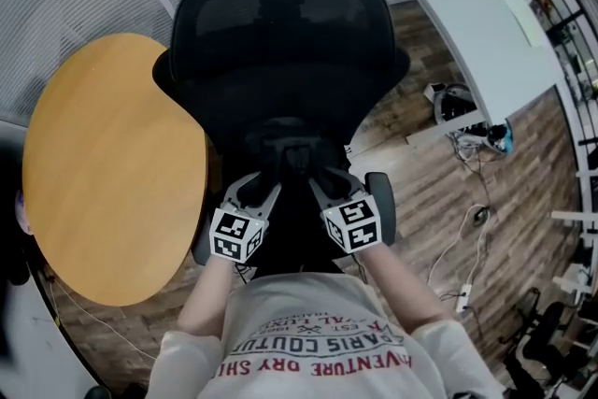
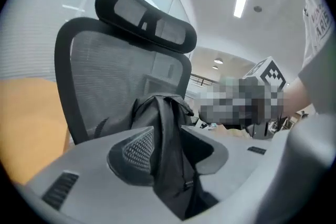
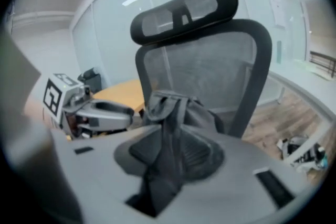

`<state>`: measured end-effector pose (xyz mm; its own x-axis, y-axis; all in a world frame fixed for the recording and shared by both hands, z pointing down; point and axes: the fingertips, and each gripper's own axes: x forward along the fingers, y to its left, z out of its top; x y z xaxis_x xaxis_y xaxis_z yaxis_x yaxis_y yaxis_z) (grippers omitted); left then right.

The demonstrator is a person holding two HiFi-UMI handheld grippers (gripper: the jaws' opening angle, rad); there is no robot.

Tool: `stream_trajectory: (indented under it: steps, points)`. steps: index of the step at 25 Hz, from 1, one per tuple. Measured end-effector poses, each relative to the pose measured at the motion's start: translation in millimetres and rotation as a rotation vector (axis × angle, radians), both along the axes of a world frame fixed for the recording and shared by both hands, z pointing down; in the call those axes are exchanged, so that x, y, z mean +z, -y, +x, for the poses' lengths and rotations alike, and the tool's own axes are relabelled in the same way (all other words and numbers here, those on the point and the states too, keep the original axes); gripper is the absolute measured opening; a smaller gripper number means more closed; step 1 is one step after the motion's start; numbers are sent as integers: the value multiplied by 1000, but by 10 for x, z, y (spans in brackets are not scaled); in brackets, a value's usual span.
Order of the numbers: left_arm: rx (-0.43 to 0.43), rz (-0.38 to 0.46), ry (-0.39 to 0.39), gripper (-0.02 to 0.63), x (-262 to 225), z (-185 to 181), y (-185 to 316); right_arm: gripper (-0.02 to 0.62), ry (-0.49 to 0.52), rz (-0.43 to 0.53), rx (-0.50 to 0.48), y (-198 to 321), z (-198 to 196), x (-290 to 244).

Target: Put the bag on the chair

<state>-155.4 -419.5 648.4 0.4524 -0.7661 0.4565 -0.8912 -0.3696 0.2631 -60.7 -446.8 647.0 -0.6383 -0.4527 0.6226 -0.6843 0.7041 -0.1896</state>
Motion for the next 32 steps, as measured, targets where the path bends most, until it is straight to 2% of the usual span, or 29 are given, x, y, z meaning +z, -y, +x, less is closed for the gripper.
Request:
stream_trajectory:
  steps: [2,3,5,8,14,18,24,32]
  points:
    - [-22,45,22,168,-204,22,-58,73,29,36,9,-36,32,-190]
    - [-27,66,22,141,-308,42,-89,58,45,50,12,-55,40,-282]
    - [-36,106,16,126,-501,75,-139,48,80,73,19,-82,51,-467]
    - [-65,163,32,50,-781,101,-177,40,116,117,15,-110,78,-763]
    - [-41,305,62,43,-1481,276,-335,28,191,276,-77,-263,77,-1414]
    - [-37,410,100,43,-1935,339,-421,28,247,354,-102,-380,73,-1817]
    - [-68,487,89,43,-2377,327,-478,28,306,446,-133,-494,29,-2209]
    - [-65,494,83,43,-2550,325,-493,26,334,501,-158,-570,-10,-2417]
